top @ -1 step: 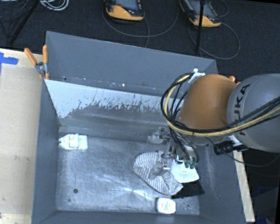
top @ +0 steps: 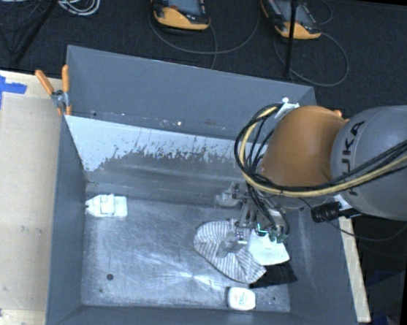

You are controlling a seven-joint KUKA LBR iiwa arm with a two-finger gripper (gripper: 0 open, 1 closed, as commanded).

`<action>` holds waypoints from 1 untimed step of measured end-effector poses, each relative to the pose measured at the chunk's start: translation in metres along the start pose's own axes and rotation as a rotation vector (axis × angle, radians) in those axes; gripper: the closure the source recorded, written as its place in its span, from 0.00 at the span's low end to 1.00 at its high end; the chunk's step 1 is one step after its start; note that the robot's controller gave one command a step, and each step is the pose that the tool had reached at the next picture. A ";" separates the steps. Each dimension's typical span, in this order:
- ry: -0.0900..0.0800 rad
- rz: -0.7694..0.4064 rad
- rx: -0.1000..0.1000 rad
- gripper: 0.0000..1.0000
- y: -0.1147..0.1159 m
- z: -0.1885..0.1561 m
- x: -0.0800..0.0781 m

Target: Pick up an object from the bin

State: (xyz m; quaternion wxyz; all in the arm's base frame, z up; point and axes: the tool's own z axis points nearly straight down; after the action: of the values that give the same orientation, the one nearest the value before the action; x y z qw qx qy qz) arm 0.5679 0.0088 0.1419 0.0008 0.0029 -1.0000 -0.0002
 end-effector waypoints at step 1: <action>0.006 0.040 -0.002 1.00 0.002 0.064 -0.014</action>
Offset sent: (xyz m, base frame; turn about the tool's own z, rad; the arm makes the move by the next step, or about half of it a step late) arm 0.0000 0.0000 0.0000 0.0000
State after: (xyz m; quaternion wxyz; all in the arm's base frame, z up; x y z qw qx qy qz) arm 0.5819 0.0108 0.0775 0.0036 -0.0170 -0.9998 -0.0012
